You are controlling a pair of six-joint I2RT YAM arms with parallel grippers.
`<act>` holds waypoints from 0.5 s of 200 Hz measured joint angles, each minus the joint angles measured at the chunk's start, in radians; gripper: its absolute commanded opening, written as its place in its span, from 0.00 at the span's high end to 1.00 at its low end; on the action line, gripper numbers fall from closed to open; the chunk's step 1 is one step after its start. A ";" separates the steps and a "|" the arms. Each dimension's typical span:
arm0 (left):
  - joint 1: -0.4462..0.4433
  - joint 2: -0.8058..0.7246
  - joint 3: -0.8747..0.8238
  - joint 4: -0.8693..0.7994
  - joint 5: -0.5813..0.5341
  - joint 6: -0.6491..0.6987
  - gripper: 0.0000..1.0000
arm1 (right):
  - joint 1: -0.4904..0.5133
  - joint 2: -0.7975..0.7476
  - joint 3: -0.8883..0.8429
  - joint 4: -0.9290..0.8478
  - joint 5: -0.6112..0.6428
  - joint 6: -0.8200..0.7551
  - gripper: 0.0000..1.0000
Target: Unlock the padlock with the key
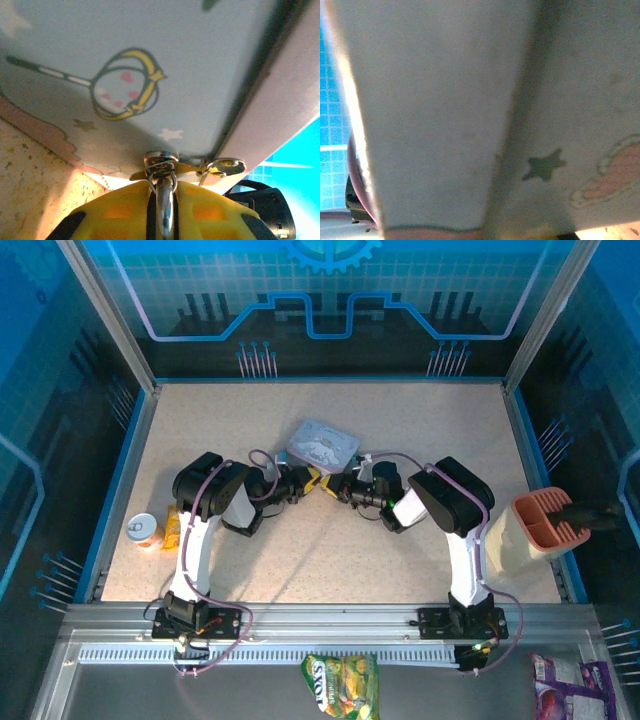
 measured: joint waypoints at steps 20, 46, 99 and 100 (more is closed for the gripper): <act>0.000 0.000 0.001 0.000 0.000 -0.002 1.00 | -0.001 0.000 -0.001 -0.009 0.003 -0.006 0.83; 0.000 0.002 0.002 0.002 0.000 -0.002 1.00 | -0.002 0.000 -0.001 -0.021 0.011 -0.010 0.74; 0.000 0.004 0.005 0.003 0.000 -0.002 1.00 | -0.003 0.000 -0.005 -0.019 0.018 -0.010 0.76; 0.000 0.004 0.005 0.003 0.000 -0.002 1.00 | -0.003 0.000 -0.005 -0.019 0.018 -0.010 0.76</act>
